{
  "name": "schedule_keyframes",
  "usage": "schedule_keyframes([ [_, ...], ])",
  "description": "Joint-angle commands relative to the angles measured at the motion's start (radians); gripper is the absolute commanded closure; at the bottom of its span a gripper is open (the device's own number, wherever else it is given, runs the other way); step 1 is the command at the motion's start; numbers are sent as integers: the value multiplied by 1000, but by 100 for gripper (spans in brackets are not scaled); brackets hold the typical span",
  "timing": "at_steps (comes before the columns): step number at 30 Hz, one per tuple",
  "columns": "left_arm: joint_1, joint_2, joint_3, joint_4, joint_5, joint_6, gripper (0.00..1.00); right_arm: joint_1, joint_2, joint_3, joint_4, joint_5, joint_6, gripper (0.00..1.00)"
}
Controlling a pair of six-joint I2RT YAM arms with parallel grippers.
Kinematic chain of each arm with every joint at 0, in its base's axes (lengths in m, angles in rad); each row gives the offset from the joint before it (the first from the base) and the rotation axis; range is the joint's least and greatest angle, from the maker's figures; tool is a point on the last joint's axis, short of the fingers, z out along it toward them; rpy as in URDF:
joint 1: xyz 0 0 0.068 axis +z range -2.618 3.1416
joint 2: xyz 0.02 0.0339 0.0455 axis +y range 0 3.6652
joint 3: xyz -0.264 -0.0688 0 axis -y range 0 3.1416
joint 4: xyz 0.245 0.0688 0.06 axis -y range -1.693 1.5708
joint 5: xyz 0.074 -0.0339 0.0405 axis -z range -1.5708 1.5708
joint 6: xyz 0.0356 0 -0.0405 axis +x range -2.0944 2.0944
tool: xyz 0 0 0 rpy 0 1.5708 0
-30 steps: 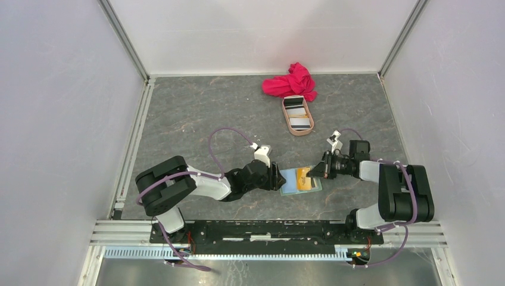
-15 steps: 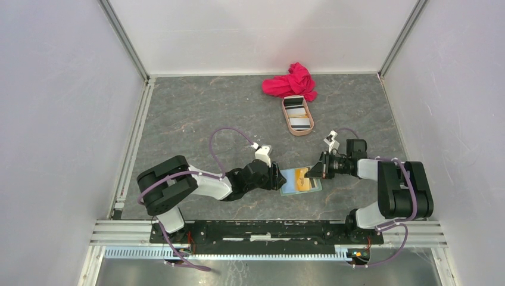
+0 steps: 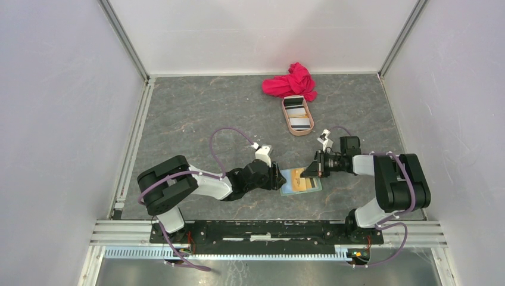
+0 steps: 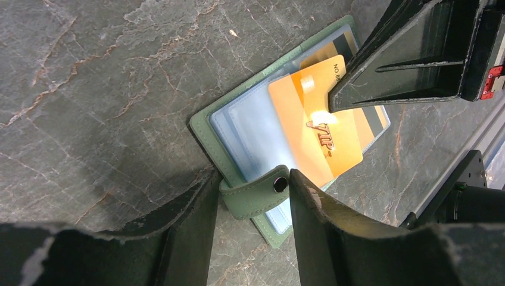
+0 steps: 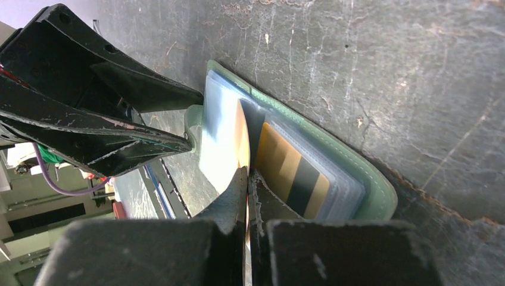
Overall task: Put the credit cards into the card holder
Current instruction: Insert the credit card into the card holder.
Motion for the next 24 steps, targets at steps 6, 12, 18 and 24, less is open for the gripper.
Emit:
schedule_keyframes([
  [6, -8, 12, 7, -3, 17, 4, 47, 64, 43, 33, 12, 37, 0, 92],
  [12, -8, 7, 4, -1, 13, 3, 47, 69, 38, 65, -35, 47, -62, 79],
  [18, -8, -2, -2, 3, 13, 3, 47, 70, 6, 84, -85, 85, -128, 71],
  [24, -8, -13, -11, 9, 12, 3, 47, 72, -22, 98, -123, 107, -180, 63],
])
